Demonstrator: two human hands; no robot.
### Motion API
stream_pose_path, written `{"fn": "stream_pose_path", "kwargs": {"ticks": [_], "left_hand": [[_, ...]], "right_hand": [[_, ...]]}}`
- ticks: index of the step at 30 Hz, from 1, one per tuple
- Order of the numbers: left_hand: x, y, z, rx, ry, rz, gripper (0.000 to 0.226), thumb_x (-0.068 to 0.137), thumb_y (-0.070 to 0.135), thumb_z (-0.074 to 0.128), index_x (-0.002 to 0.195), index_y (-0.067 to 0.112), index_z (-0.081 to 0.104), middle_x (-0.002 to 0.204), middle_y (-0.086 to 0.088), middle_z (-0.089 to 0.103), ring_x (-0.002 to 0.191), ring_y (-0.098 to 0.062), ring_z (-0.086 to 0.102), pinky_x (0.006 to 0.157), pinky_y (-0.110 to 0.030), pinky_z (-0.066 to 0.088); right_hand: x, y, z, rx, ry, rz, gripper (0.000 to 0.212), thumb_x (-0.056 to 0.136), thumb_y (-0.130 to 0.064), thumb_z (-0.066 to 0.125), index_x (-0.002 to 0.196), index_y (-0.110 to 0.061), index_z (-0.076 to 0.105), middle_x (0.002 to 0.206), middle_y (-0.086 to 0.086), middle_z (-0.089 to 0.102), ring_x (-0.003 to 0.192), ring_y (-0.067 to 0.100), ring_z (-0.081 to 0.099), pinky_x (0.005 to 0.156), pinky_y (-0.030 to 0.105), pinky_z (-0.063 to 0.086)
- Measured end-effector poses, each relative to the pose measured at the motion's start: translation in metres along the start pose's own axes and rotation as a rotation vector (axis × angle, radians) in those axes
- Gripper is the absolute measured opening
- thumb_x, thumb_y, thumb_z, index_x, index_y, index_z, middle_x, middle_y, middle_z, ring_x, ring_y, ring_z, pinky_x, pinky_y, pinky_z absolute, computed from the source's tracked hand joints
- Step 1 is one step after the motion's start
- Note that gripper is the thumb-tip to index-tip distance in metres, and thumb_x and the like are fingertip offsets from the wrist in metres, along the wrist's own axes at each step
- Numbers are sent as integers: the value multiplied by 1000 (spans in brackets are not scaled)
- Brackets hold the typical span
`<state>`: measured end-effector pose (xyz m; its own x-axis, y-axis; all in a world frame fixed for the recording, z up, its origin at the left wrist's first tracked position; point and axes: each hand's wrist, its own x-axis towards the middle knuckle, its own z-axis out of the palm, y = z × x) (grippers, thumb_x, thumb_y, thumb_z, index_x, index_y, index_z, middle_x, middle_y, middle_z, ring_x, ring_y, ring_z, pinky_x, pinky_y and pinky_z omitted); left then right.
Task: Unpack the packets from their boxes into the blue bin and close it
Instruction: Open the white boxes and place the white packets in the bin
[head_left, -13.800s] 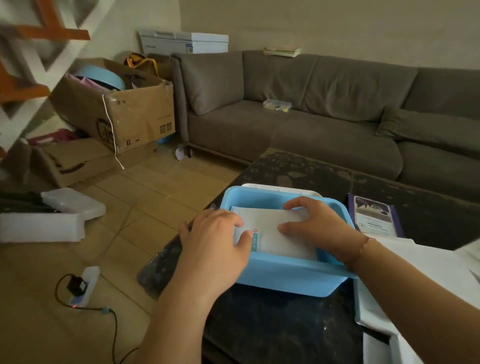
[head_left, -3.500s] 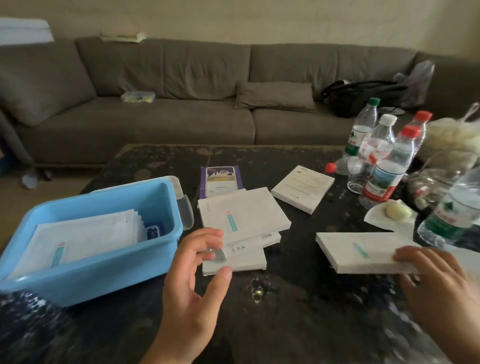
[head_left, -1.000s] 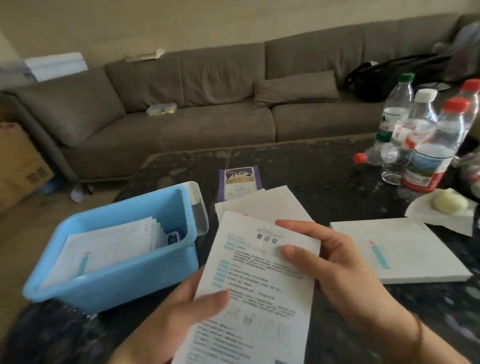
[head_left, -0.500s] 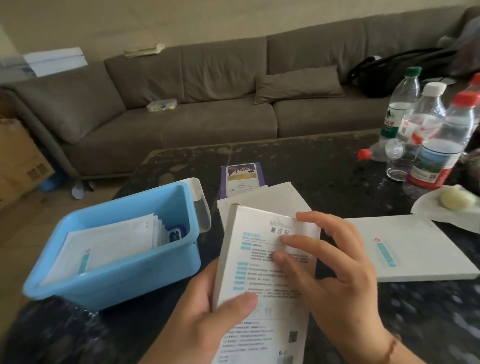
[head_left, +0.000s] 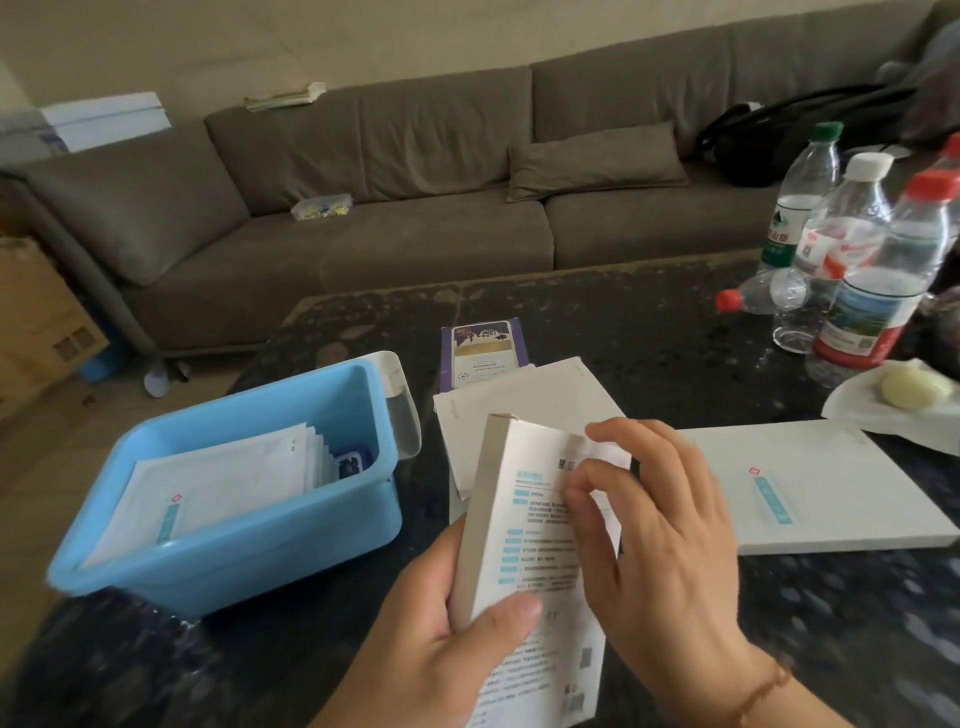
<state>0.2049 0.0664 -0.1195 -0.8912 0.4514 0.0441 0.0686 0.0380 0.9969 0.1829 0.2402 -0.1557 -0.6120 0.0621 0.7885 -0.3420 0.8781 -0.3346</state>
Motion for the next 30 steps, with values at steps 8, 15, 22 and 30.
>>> {"fn": "stream_pose_path", "kwargs": {"ticks": [8, 15, 22, 30], "left_hand": [[-1, -5, -5, -27, 13, -70, 43, 71, 34, 70, 113, 46, 66, 118, 3, 73, 113, -17, 68, 91, -29, 55], [-1, -5, -3, -135, 60, -109, 37, 74, 23, 73, 106, 41, 71, 114, -3, 75, 108, -22, 70, 85, -30, 58], [-1, -8, -3, -92, 39, -67, 42, 71, 32, 71, 113, 40, 68, 118, -2, 73, 112, -21, 68, 90, -32, 56], [-4, -9, 2, -16, 45, -64, 42, 75, 32, 69, 115, 46, 66, 118, 3, 73, 113, -17, 67, 95, -35, 54]], "right_hand": [[6, 11, -2, 85, -72, -23, 13, 96, -21, 50, 98, -15, 61, 111, -7, 55, 91, 12, 55, 71, 35, 52], [3, 13, -2, 273, -87, 2, 24, 89, -38, 66, 102, -20, 75, 121, -7, 63, 108, 15, 60, 76, 40, 55], [2, 14, 0, 161, 11, -112, 11, 90, -22, 69, 90, -14, 76, 115, 1, 67, 105, 23, 61, 76, 42, 52], [4, 3, 1, 76, -152, 8, 14, 88, -23, 42, 84, -16, 54, 121, -2, 46, 109, 19, 47, 77, 26, 44]]}}
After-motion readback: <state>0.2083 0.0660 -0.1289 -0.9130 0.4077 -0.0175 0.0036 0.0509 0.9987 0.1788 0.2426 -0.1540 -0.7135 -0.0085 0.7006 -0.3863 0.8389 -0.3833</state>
